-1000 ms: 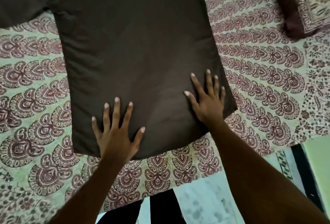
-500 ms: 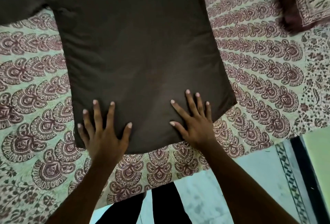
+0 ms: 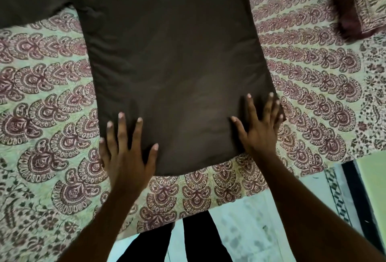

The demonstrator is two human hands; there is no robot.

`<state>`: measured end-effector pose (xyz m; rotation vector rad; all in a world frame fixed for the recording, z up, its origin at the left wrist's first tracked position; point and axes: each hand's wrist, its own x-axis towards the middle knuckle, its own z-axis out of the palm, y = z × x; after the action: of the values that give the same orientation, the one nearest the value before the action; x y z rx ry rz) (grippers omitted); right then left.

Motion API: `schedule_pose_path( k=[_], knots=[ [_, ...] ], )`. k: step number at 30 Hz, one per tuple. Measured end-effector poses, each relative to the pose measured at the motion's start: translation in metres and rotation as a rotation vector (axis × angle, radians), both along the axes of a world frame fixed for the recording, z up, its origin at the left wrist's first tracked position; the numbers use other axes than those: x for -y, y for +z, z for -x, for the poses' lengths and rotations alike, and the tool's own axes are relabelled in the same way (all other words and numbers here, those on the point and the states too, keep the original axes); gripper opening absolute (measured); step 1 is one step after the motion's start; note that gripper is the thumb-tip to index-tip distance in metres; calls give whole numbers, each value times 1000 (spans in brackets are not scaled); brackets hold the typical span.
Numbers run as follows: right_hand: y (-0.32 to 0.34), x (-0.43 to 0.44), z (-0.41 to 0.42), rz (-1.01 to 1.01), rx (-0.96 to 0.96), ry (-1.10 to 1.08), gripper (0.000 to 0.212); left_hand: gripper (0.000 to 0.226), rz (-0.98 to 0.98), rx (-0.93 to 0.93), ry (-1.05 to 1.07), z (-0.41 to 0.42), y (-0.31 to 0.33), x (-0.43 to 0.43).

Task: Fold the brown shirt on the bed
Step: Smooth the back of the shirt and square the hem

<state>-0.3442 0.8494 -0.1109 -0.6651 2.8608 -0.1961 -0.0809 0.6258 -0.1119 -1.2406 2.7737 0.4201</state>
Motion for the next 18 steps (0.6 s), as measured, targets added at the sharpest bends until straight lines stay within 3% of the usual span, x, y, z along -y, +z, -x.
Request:
schedule_pose_path(
  k=[2, 6, 9, 11, 16, 18],
  knots=[
    [-6, 23, -5, -75, -16, 168, 81, 79, 10, 37, -32, -3, -9, 11],
    [-9, 62, -47, -119, 9, 759, 85, 79, -30, 55, -76, -39, -13, -6],
    [-5, 85, -82, -93, 68, 1145, 75, 77, -91, 46, -132, -70, -8, -23],
    [-1, 108, -89, -53, 41, 1175, 69, 73, -117, 8, -129, -76, -2, -21],
    [-8, 189, -75, -37, 15, 782, 74, 49, -25, -198, 14, -31, 9, 47],
    [-16, 199, -83, -52, -5, 845, 77, 48, 12, -241, 12, -6, 6, 92]
  ],
)
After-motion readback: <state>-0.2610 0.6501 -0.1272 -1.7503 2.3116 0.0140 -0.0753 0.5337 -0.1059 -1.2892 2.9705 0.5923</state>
